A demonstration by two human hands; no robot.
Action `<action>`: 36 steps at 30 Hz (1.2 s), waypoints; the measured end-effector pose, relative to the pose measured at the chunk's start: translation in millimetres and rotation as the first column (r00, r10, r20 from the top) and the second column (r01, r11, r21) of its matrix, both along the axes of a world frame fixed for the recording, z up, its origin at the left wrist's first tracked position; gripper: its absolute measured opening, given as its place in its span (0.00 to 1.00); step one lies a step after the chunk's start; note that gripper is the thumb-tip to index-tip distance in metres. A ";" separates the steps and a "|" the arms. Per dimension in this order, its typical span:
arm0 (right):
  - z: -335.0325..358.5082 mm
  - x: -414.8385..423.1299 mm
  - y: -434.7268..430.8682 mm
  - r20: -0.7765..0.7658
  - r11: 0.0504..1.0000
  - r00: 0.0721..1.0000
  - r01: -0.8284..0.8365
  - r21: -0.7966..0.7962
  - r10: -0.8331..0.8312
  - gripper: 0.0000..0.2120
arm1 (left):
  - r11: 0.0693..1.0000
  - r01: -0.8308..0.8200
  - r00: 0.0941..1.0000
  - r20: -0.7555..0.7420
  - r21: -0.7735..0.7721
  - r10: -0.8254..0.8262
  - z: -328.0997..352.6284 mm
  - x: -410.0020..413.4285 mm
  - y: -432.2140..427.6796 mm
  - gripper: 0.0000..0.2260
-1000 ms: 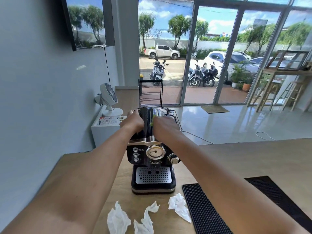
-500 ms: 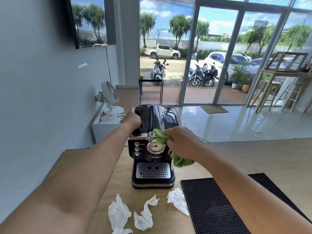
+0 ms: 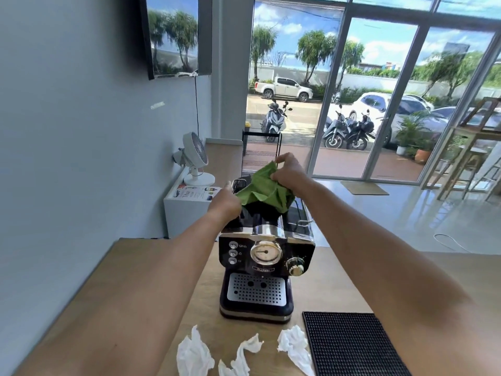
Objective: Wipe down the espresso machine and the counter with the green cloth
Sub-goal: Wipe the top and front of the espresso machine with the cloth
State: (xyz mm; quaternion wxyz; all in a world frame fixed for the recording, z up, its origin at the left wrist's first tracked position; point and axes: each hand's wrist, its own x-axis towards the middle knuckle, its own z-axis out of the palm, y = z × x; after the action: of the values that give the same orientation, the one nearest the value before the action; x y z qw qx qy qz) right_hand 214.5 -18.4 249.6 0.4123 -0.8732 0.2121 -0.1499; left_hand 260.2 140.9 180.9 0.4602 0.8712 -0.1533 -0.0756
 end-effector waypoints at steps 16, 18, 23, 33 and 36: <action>-35.4 15.0 13.4 -0.370 0.741 0.906 -0.389 -0.547 0.203 0.25 | 0.998 -0.037 0.995 0.091 0.057 0.032 -0.2 0.5 -3.2 0.29; -36.7 4.6 22.2 -0.362 0.695 0.891 -0.443 -0.567 0.273 0.24 | 0.998 -0.040 0.994 0.102 0.043 0.035 -1.3 0.8 -2.8 0.27; -41.4 -41.2 14.1 -0.336 0.622 0.822 -0.569 -0.538 0.461 0.21 | 0.998 -0.022 0.998 0.061 -0.064 0.026 -6.7 3.0 -2.2 0.23; -36.9 -2.5 44.1 -0.385 0.611 0.869 -0.493 -0.620 0.311 0.22 | 0.988 -0.050 0.998 0.018 -0.149 0.053 -7.0 1.2 -1.2 0.21; -41.7 -32.1 36.3 -0.387 0.523 0.796 -0.600 -0.605 0.466 0.20 | 0.985 -0.045 0.999 0.016 -0.164 0.049 -7.9 2.1 -2.4 0.21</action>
State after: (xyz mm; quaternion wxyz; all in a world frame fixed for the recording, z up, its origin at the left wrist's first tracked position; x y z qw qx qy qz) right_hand 182.4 17.9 207.9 0.0537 -0.9931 -0.1045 -0.0068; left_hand 262.3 138.5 173.0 0.5301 0.8347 -0.1429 -0.0433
